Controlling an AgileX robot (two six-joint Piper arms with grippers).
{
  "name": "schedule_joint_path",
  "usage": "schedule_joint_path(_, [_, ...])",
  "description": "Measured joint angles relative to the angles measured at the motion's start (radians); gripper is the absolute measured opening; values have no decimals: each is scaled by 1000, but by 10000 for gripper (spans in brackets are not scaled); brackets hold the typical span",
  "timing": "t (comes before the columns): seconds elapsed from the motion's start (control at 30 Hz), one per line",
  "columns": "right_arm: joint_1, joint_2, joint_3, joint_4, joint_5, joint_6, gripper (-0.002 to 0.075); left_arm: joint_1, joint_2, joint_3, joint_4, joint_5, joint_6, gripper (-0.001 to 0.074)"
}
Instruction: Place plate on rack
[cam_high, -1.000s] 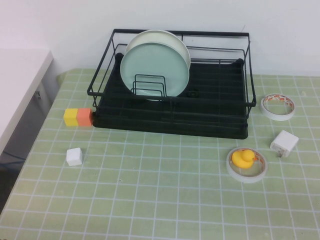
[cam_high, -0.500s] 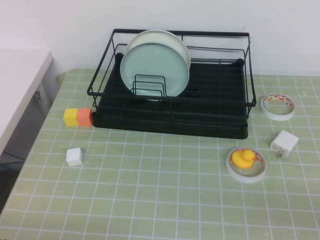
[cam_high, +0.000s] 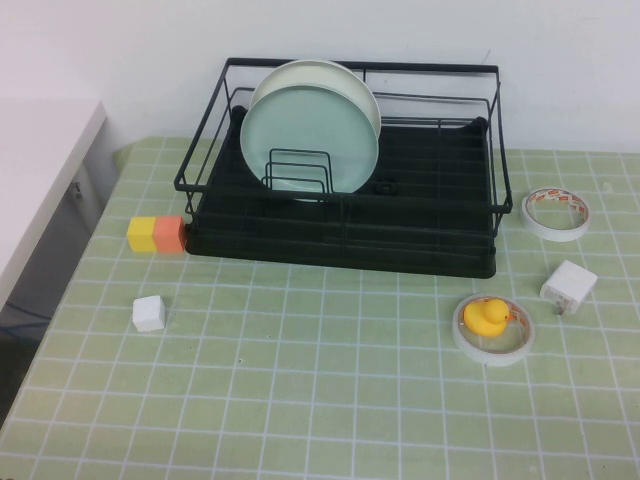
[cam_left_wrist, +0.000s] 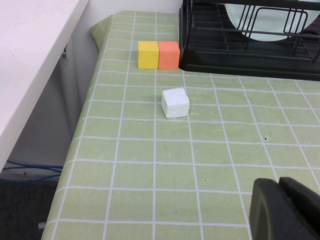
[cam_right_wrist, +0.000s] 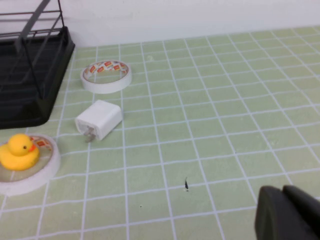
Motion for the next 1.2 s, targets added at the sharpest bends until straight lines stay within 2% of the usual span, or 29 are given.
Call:
schedule_joint_path(0.5, [0, 0, -2, 2, 6, 5, -2, 0, 0, 0, 0, 0, 0, -1])
schedule_joint_path(0.8, [83, 0, -2, 4, 8, 5, -2, 0, 0, 0, 0, 0, 0, -1])
schedule_joint_path(1.2, [90, 0, -2, 8, 9, 5, -2, 0, 0, 0, 0, 0, -3, -1])
